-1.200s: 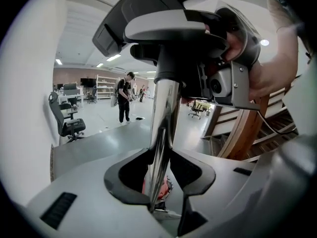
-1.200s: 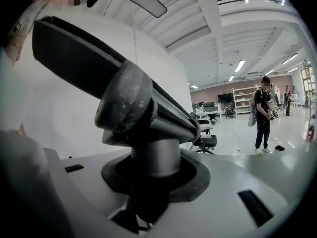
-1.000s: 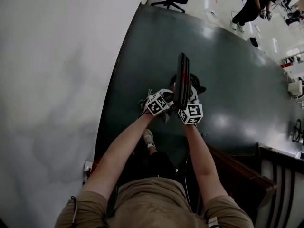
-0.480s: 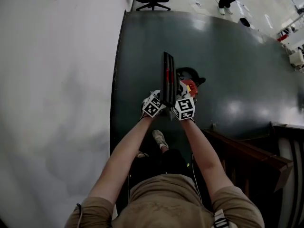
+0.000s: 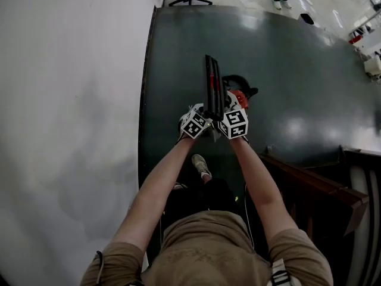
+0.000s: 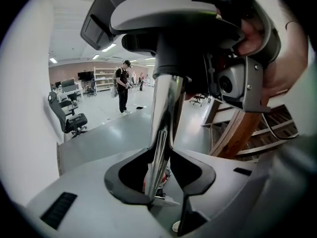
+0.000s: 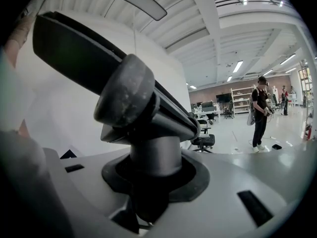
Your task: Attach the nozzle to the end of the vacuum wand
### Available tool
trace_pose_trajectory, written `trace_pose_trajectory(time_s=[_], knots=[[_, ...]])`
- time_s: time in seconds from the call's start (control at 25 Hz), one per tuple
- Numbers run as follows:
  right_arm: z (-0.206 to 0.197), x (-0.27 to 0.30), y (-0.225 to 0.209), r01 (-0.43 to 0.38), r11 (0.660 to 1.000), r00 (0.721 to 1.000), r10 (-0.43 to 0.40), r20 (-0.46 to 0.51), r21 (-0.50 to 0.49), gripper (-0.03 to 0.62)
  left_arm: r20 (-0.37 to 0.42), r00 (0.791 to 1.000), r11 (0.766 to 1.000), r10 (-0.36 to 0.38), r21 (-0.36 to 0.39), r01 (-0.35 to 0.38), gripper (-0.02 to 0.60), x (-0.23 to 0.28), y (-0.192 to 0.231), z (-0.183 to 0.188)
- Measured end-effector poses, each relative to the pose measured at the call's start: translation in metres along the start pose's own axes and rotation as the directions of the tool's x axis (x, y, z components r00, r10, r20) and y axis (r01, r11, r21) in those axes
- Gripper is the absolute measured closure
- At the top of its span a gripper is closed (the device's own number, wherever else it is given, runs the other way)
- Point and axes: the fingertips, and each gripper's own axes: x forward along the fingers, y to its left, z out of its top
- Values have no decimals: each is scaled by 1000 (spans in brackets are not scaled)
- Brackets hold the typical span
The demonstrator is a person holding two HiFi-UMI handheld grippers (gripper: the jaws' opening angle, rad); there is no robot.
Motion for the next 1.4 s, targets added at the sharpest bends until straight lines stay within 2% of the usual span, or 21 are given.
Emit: trace_pose_trajectory(time_s=[0.16,0.24,0.44,0.6,0.72,0.88,1.04,1.2,1.4], knots=[[-9,-9,0,-22,1000,1000,22,-12,-2,465,-35,999,1000,9,7,-9,436,8,-12,-4],[-7,-8,7,-47,999,999,47,2,-2,465,-44,999,1000,-2,-14,2,435,6,-12,-6],[-16,2,40,-100,995,995,101,16,-10,464,14,1000,986,-22,-162,24,431,-34,-9,-32],[-27,27,79,-168,985,986,167,-24,-49,464,60,998,970,37,-243,-21,431,-90,1,-67],[-42,54,122,-250,963,967,244,-69,-101,464,74,990,939,117,-332,-86,431,-137,15,-99],[-64,94,199,-360,918,929,336,-157,-166,464,60,967,858,247,-477,-189,431,-205,41,-156],[-101,136,274,-460,860,879,405,-252,-221,464,22,938,770,346,-578,-270,431,-262,57,-213],[-113,175,340,-546,806,818,455,-351,-228,464,-3,906,652,423,-693,-307,432,-316,66,-240],[-179,221,444,-610,750,755,452,-475,-255,464,-44,856,489,515,-805,-336,432,-390,61,-331]])
